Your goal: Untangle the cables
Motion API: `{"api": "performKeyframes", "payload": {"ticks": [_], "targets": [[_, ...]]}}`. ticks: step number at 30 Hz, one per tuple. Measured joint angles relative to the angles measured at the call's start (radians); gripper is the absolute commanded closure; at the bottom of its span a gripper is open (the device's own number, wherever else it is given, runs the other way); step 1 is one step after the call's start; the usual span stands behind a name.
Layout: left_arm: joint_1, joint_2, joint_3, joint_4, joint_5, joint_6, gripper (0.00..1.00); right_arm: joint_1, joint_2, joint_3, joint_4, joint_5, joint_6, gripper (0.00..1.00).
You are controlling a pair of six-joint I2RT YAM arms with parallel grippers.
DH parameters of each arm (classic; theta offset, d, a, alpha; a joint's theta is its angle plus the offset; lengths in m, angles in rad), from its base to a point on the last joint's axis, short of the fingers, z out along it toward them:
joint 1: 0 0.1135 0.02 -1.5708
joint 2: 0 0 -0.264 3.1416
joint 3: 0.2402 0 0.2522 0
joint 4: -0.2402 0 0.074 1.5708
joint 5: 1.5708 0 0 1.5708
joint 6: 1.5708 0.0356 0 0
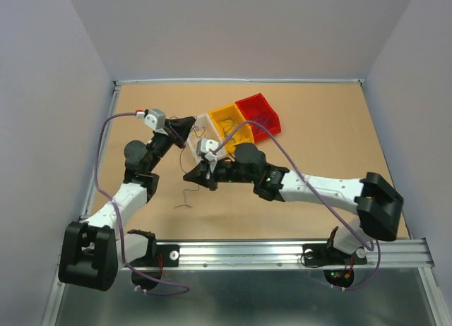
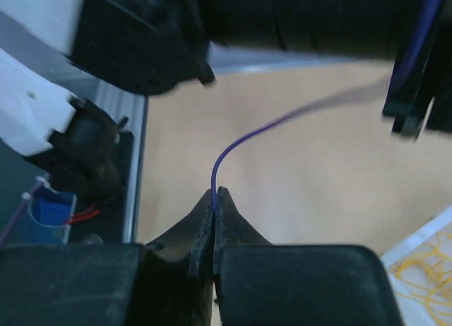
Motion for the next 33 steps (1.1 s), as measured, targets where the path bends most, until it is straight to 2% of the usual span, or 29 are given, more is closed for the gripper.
{"api": "performKeyframes", "payload": {"ticks": [7,13,17,22,25,27,30,33], "targets": [[-0.146,0.125,0.122,-0.193,-0.026,0.148,1.0,0.0,-0.303,-0.114,0.124,0.029,0.037,1.0],[-0.283,0.233,0.229,-0.389,-0.039,0.318,1.0,0.0,-0.542,-0.275,0.238,0.225,0.071,0.99],[-0.386,0.254,0.256,-0.516,-0.03,0.45,1.0,0.0,-0.637,-0.348,0.318,0.441,0.074,0.99],[-0.42,0.244,0.256,-0.607,0.032,0.565,1.0,0.0,-0.645,-0.36,0.406,0.768,0.034,0.99],[-0.423,0.205,0.256,-0.654,0.092,0.624,1.0,-0.011,-0.594,-0.357,0.448,0.982,-0.02,1.0],[-0.423,0.165,0.256,-0.67,0.134,0.658,1.0,-0.037,-0.547,-0.357,0.452,1.072,-0.045,0.99],[-0.425,0.098,0.248,-0.673,0.203,0.694,1.0,-0.106,-0.47,-0.339,0.394,1.138,-0.044,0.99],[-0.425,0.035,0.226,-0.674,0.278,0.723,1.0,-0.235,-0.365,-0.217,0.179,1.062,0.059,1.0]]}}
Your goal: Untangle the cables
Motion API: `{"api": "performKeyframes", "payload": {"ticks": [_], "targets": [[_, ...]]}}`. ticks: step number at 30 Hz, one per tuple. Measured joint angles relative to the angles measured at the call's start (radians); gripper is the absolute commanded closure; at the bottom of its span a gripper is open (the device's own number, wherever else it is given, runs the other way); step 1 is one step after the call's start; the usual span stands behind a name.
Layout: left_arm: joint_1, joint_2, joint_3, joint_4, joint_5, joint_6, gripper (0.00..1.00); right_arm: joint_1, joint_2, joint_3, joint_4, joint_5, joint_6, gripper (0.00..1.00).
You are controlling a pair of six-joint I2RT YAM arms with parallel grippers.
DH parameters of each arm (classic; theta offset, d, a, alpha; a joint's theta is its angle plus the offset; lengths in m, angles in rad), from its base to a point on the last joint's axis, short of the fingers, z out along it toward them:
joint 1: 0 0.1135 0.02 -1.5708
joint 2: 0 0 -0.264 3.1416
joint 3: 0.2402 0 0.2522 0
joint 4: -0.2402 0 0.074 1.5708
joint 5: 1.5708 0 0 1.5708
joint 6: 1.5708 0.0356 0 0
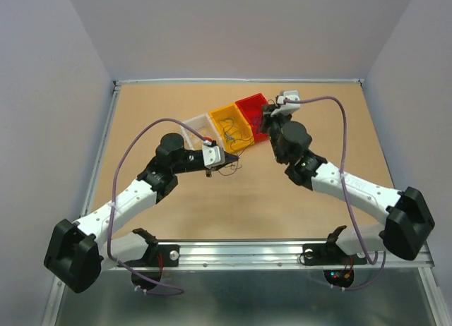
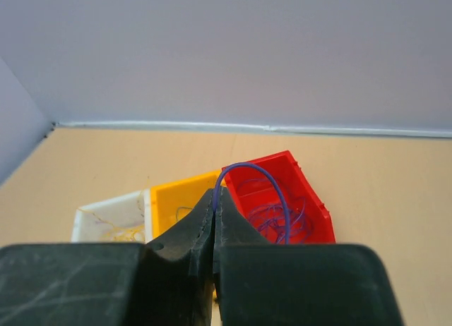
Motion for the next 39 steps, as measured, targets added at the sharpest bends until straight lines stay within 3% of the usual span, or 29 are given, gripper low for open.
{"api": "performKeyframes", "payload": {"ticks": [4,12,17,23,31,39], "targets": [[0.0,-0.055,-0.02,-0.006,0.077,0.02,1.0,-0.093,0.117,0.143,-0.182,-0.207,0.055,1.0],[0.011,-0.103,-0.026,0.013,0.102,-0.037,1.0,-0.091,0.311,0.254,-0.406,-0.708,0.051,0.99],[0.077,-0.105,-0.043,0.105,0.053,-0.175,1.0,-0.088,0.366,0.263,-0.485,-0.944,0.026,0.99],[0.249,-0.124,-0.138,0.322,-0.032,-0.416,1.0,-0.086,0.365,0.263,-0.493,-1.168,-0.024,1.0],[0.278,-0.121,-0.154,0.436,-0.074,-0.563,1.0,-0.086,0.361,0.26,-0.445,-1.329,-0.032,0.99],[0.283,-0.112,-0.154,0.458,-0.055,-0.6,1.0,-0.086,0.198,0.093,-0.227,-1.249,0.044,0.91]]}}
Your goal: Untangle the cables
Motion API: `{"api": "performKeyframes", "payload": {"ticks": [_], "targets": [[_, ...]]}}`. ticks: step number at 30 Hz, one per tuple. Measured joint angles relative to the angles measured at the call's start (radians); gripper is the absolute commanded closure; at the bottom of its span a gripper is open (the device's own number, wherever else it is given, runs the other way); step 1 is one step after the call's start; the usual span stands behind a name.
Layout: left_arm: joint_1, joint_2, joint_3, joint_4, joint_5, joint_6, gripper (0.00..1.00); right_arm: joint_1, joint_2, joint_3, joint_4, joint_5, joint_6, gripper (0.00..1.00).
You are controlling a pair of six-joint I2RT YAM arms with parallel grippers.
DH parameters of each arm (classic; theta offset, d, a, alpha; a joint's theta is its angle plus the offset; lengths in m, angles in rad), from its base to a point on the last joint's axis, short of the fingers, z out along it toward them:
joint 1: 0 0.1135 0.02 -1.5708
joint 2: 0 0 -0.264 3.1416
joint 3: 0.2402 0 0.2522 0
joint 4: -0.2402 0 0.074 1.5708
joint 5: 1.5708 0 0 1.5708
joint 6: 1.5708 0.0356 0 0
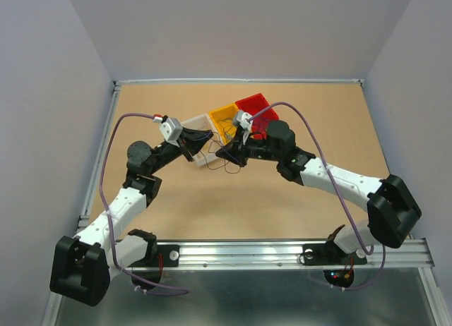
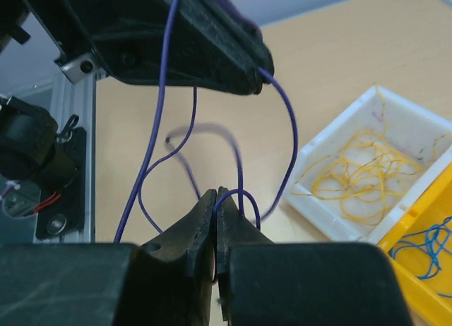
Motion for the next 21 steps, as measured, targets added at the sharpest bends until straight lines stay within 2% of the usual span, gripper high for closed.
{"api": "performKeyframes", "payload": {"ticks": [10,21], "targets": [[0.0,0.034,0.0,0.024,0.111,-0.007,1.0,-0.001,-0.07,-0.069,0.128,0.199,0.047,0.91],[0.0,0.066,0.008,0.025,0.203,-0.017,1.0,-0.002,-0.106,-0.121,0.187,0.185,0.054,0.76]]}}
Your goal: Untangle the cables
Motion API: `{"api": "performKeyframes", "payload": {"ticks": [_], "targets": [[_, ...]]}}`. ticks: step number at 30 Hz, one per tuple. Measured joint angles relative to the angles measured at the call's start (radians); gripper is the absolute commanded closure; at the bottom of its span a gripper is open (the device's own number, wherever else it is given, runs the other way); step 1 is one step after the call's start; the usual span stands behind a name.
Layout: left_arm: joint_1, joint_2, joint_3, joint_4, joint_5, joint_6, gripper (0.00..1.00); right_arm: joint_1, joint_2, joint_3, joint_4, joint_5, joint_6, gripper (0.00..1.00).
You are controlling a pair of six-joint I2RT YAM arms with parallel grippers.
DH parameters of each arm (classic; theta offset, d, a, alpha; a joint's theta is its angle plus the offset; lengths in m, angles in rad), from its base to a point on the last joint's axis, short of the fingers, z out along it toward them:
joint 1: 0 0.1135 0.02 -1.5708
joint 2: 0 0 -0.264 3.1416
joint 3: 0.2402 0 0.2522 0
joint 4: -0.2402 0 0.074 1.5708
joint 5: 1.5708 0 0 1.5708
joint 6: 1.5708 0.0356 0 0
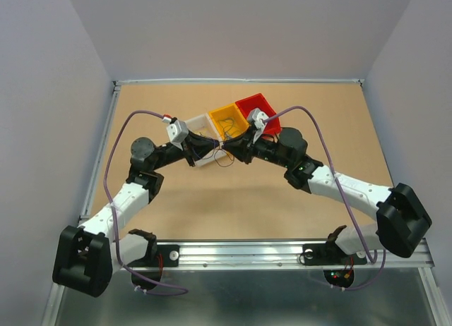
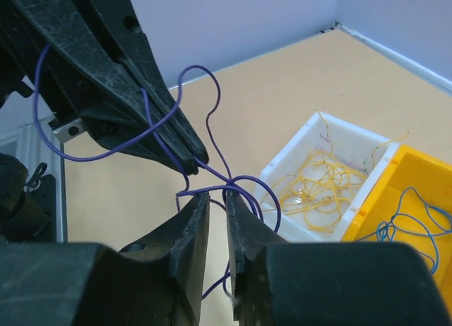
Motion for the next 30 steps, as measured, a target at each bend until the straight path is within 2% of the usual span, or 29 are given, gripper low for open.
{"api": "performKeyframes", "payload": {"ticks": [1,2,5,8,11,15,19,22,23,24,27,29,30], "targets": [[0.0,0.008,0.003,0.0,0.008,-0.003,1.0,0.0,-0.002,-0.001,0.002,-0.006,0.0,0.74],[0.0,0.015,0.006,0.0,0.014,-0.006,1.0,0.0,-0.003,-0.001,0.006,-0.014,-0.003,0.68],[0.0,0.047,0.029,-0.002,0.045,-0.013,1.0,0.0,-0.004,-0.002,0.014,-0.029,-0.014,0.58],[0.002,0.067,0.043,-0.002,0.069,-0.021,1.0,0.0,-0.004,-0.002,0.019,-0.04,-0.021,0.51],[0.002,0.075,0.049,-0.002,0.099,-0.031,1.0,0.0,-0.003,-0.002,0.023,-0.058,-0.029,0.37],[0.002,0.075,0.05,-0.002,0.126,-0.041,1.0,0.0,0.0,-0.002,0.028,-0.066,-0.034,0.34],[0.002,0.075,0.05,-0.002,0.147,-0.054,1.0,0.0,0.004,-0.002,0.031,-0.064,-0.037,0.41],[0.001,0.076,0.05,-0.002,0.162,-0.063,1.0,0.0,0.015,-0.002,0.034,-0.057,-0.04,0.56],[0.001,0.076,0.05,-0.001,0.164,-0.065,1.0,0.0,0.018,-0.002,0.033,-0.058,-0.04,0.63],[0.002,0.077,0.052,-0.002,0.166,-0.066,1.0,0.0,0.02,-0.002,0.032,-0.057,-0.04,0.76],[0.005,0.085,0.063,-0.001,0.171,-0.071,1.0,0.002,0.024,-0.002,0.028,-0.058,-0.042,0.83],[0.005,0.086,0.069,0.0,0.185,-0.072,1.0,0.001,0.031,-0.002,0.028,-0.043,-0.042,0.99],[0.003,0.086,0.07,0.0,0.192,-0.072,1.0,0.001,0.033,-0.002,0.028,-0.039,-0.039,0.99]]}}
